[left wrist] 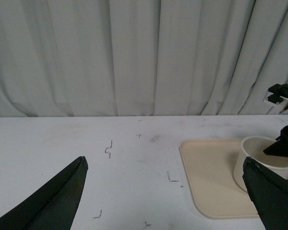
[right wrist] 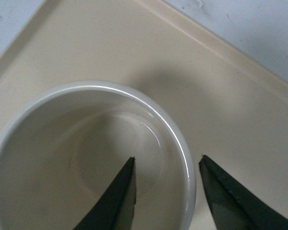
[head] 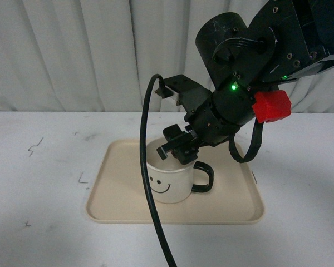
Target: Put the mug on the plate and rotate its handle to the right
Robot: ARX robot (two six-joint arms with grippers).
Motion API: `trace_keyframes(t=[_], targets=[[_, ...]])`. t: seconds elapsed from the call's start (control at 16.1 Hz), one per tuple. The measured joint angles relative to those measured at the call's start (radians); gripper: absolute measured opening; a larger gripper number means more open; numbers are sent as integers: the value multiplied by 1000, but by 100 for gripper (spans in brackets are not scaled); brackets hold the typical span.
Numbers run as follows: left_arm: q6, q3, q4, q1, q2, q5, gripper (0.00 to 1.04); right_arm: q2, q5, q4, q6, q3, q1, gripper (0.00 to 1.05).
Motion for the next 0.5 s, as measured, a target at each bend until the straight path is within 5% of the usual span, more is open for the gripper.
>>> trace_keyframes(t=[0.25,0.5], targets=[[0,0,0,0,0,0,98,-5,-85,-40,24,11,-35,4],[0,0,0,0,0,0,98,-53,-145,-203,-196,59,-73,3]])
